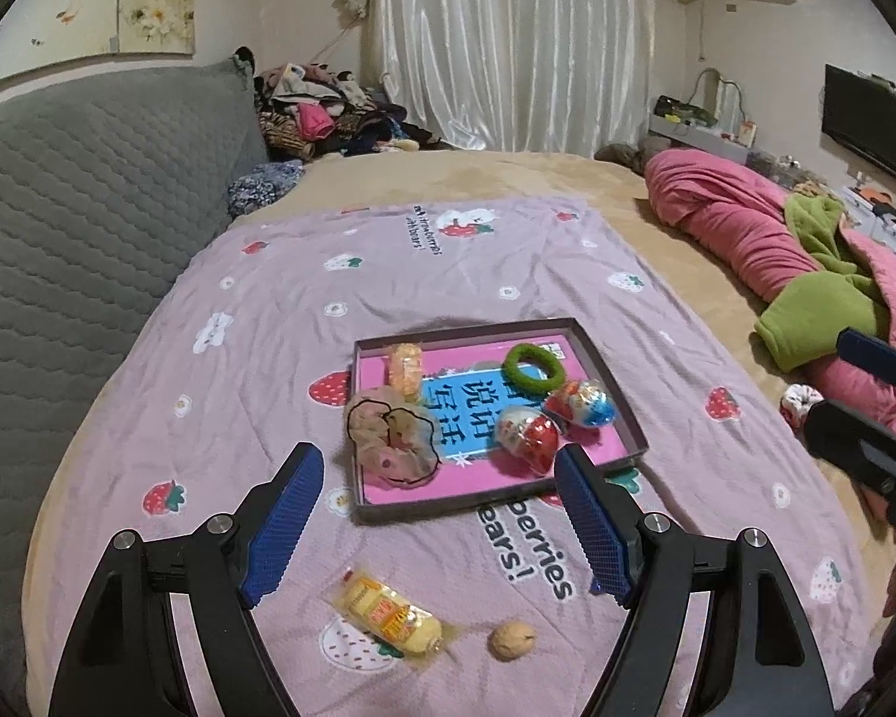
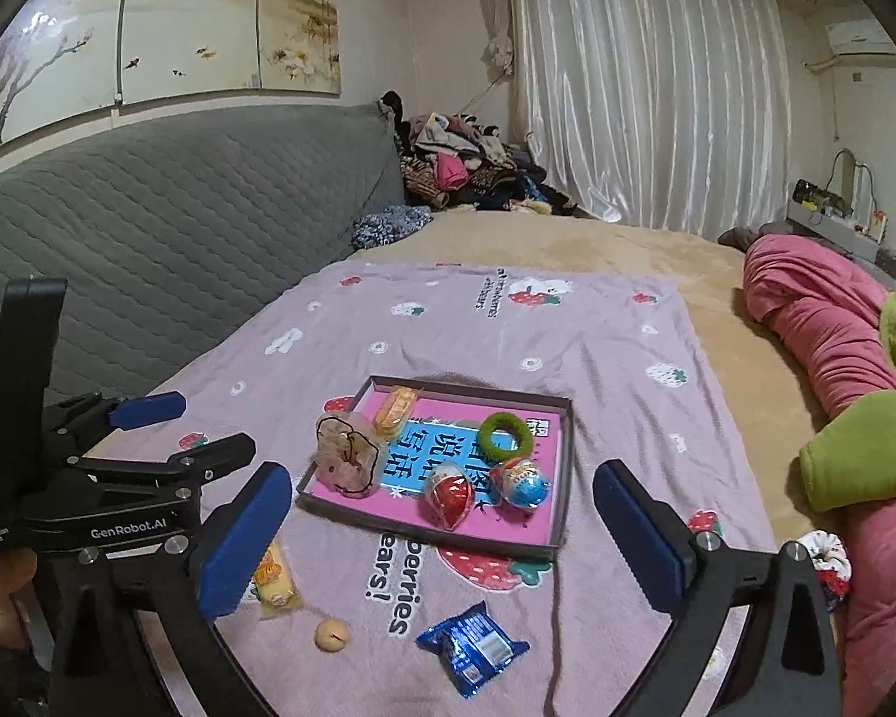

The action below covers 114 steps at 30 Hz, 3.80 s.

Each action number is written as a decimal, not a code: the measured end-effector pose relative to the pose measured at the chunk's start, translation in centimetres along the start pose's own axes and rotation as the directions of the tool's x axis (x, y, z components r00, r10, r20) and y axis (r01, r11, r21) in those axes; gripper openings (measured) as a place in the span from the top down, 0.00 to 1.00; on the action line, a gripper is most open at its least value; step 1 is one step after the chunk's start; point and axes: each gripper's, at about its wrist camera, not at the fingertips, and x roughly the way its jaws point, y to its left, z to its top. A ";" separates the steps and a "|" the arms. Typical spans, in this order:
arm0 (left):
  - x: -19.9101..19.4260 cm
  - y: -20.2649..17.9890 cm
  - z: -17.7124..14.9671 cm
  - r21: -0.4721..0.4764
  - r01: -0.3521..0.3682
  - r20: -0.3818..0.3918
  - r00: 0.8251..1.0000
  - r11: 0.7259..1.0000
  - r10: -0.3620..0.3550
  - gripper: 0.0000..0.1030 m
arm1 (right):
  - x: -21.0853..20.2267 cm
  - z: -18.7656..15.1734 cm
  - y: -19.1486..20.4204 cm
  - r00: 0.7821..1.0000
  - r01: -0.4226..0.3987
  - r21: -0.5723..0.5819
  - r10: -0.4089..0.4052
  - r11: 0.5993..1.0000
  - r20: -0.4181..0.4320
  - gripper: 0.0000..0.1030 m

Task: Organize objects
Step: 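Withdraw both tools from the tray toward the walnut and blue snack bag, then grasp the walnut with the left tool while the right tool grasps the blue snack bag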

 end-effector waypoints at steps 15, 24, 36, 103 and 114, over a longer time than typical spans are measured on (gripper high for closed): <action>-1.5 -1.9 -3.6 0.028 0.035 -0.010 0.999 0.999 -0.035 0.21 | -3.7 -2.4 0.1 0.999 0.049 -0.011 -0.050 0.999 -0.008 0.01; -0.9 -2.3 -6.3 0.029 0.056 -0.042 0.998 0.998 -0.055 0.21 | -3.7 -4.7 -0.1 0.996 0.067 -0.005 -0.067 0.998 -0.052 0.01; 0.3 -2.0 -8.3 0.026 0.072 -0.054 0.996 0.997 -0.071 0.21 | -2.7 -7.5 0.3 0.994 0.093 -0.040 -0.095 0.995 -0.062 0.01; 12.2 -5.2 -17.3 0.066 0.173 -0.188 0.969 0.983 -0.158 0.21 | 14.7 -17.6 -2.1 0.930 0.031 -0.183 -0.096 0.983 -0.356 0.01; 13.1 -4.8 -17.3 0.032 0.196 -0.194 0.963 0.980 -0.186 0.21 | 15.9 -17.7 -2.0 0.924 0.000 -0.172 -0.066 0.985 -0.377 0.01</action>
